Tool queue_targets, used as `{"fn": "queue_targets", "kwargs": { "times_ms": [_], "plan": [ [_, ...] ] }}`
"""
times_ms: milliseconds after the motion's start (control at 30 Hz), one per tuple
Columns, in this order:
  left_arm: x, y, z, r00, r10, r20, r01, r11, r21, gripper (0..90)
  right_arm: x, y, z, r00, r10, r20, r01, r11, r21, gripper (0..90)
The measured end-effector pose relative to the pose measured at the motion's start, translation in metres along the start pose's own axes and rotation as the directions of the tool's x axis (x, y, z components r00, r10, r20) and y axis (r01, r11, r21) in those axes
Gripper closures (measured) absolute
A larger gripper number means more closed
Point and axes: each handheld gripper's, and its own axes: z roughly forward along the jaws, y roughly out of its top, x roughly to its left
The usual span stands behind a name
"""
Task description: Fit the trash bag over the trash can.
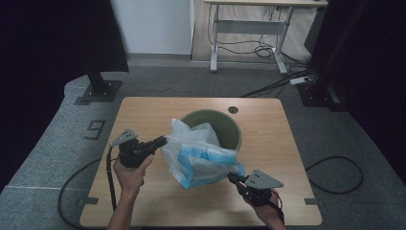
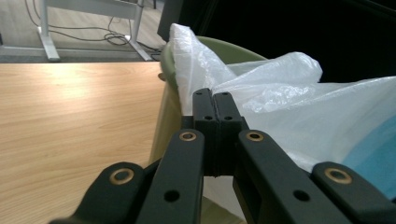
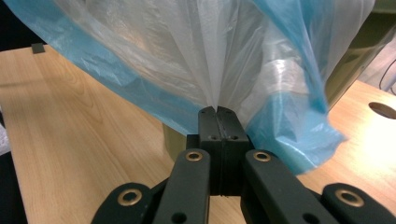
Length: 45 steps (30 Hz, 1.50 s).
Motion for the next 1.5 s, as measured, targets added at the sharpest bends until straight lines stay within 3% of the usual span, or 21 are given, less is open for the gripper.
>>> {"fn": "queue_targets", "kwargs": {
  "times_ms": [400, 700, 933, 1000, 1100, 1233, 1500],
  "plan": [
    [0.014, -0.014, -0.012, 0.9992, -0.024, -0.031, 0.023, 0.9990, -0.037, 90.0, 0.011, -0.008, -0.001, 0.9987, -0.049, -0.009, 0.050, 0.998, 0.048, 89.1],
    [0.026, -0.014, -0.003, 0.9970, -0.056, -0.053, 0.054, 0.9976, -0.044, 90.0, 0.011, -0.017, 0.010, 0.9997, -0.021, -0.013, 0.022, 0.997, 0.067, 89.2],
    [0.023, -0.015, -0.002, 0.9975, -0.050, -0.049, 0.048, 0.9982, -0.035, 90.0, 0.004, -0.022, 0.012, 0.9994, 0.031, -0.016, -0.030, 0.997, 0.073, 89.1],
    [0.020, -0.014, -0.003, 0.9980, -0.043, -0.047, 0.041, 0.9986, -0.033, 90.0, 0.006, -0.021, 0.008, 0.9994, 0.034, -0.009, -0.033, 0.997, 0.071, 88.0],
    [0.019, -0.013, -0.006, 0.9983, -0.033, -0.047, 0.032, 0.9991, -0.029, 90.0, 0.006, -0.018, -0.002, 0.9981, 0.058, -0.018, -0.058, 0.997, 0.047, 73.6],
    [0.017, -0.012, -0.006, 0.9985, -0.019, -0.051, 0.018, 0.9997, -0.019, 89.9, 0.004, -0.011, -0.022, 0.9972, 0.075, -0.005, -0.075, 0.997, 0.010, 64.4],
    [0.012, -0.010, -0.008, 0.9985, 0.003, -0.054, -0.003, 1.0000, -0.002, 90.0, -0.011, 0.004, -0.057, 0.9901, 0.134, -0.042, -0.138, 0.985, -0.104, 54.7]
  ]
}}
